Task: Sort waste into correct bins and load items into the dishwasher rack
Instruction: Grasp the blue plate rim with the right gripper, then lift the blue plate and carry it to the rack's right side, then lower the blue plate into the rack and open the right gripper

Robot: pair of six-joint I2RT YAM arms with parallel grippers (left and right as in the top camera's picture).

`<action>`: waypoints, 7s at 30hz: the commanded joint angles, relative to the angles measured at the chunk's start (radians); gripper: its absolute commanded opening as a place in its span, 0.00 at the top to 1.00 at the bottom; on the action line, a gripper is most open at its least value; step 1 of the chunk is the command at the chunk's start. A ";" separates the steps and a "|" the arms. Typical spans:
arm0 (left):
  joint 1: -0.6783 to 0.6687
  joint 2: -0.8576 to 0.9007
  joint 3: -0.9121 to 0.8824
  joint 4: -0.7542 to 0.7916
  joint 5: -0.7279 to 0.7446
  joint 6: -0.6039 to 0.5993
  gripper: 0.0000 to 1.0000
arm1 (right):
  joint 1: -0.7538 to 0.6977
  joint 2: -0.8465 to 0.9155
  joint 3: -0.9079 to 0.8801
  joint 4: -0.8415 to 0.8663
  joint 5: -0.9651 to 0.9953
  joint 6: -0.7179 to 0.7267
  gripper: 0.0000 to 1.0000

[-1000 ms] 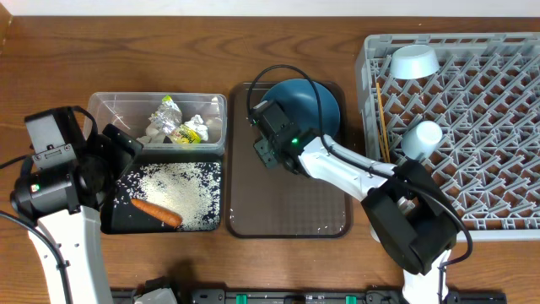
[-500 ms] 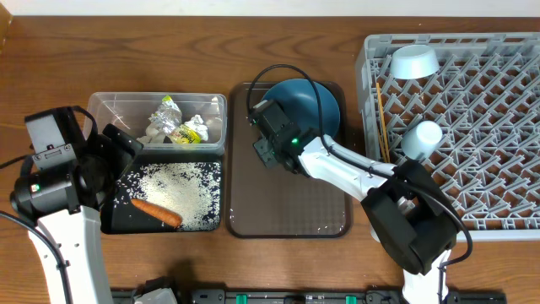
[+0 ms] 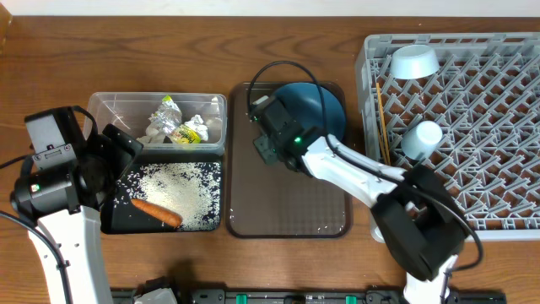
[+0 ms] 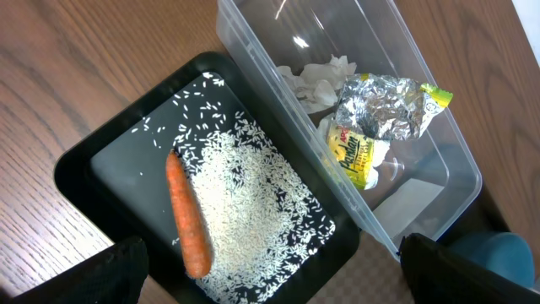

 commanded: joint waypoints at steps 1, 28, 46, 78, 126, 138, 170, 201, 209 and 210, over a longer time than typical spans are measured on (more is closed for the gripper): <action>0.003 0.004 0.013 -0.003 -0.012 0.009 0.03 | 0.002 -0.124 0.000 0.003 -0.169 0.007 0.99; 0.003 0.004 0.013 -0.003 -0.012 0.010 0.03 | -0.896 -0.530 -0.001 -0.076 -1.201 0.079 0.99; 0.003 0.004 0.013 -0.003 -0.012 0.009 0.03 | -1.311 -0.323 -0.001 0.085 -1.576 0.209 0.99; 0.003 0.004 0.013 -0.003 -0.012 0.009 0.03 | -1.455 -0.253 -0.158 0.073 -1.423 0.291 0.99; 0.003 0.004 0.013 -0.003 -0.012 0.009 0.03 | -1.688 -0.675 -0.089 -0.488 -0.935 0.152 0.01; 0.003 0.004 0.013 -0.003 -0.012 0.010 0.03 | -1.194 -0.641 -0.002 -0.401 -0.277 -0.158 0.01; 0.003 0.004 0.013 -0.002 -0.012 0.009 0.03 | -1.054 -0.708 0.019 -0.412 -0.367 -0.106 0.01; 0.003 0.004 0.013 -0.002 -0.012 0.009 0.02 | -1.054 -0.866 0.018 -0.424 -0.685 -0.105 0.01; 0.003 0.004 0.013 -0.002 -0.012 0.009 0.03 | -1.054 -0.866 0.018 -0.424 -0.685 -0.105 0.01; 0.003 0.004 0.013 -0.002 -0.012 0.009 0.02 | -1.054 -0.866 0.018 -0.424 -0.685 -0.105 0.01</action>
